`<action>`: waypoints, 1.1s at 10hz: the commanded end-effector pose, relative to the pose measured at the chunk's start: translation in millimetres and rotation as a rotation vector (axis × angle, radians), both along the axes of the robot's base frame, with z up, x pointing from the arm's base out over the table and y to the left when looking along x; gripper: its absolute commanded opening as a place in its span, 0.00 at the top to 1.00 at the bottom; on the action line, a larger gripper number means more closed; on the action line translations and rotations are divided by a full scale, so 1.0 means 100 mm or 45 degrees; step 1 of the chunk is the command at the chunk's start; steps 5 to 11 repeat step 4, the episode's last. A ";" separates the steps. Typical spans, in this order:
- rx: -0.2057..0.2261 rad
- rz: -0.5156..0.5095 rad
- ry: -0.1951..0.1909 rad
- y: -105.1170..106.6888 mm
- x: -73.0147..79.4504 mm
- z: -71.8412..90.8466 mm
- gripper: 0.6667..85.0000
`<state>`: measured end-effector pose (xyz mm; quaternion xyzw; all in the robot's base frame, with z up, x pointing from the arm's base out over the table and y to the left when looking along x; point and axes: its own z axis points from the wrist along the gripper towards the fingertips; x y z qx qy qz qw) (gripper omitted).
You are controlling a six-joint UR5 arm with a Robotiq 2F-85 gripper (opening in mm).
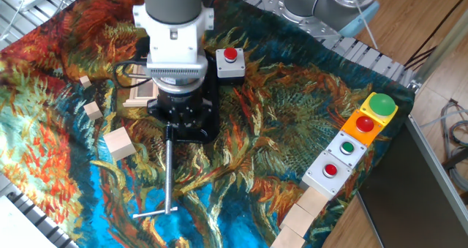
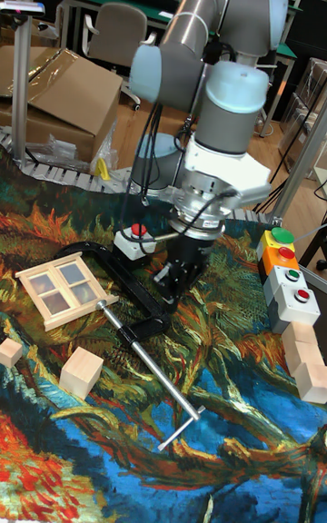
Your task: Close a sliding window
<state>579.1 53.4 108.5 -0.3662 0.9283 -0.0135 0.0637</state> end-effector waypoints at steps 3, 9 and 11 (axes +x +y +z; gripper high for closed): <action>0.090 -0.087 0.000 0.65 0.40 -0.03 0.99; 0.085 -0.098 0.014 0.69 0.37 -0.04 0.99; 0.085 -0.098 0.014 0.69 0.37 -0.04 0.99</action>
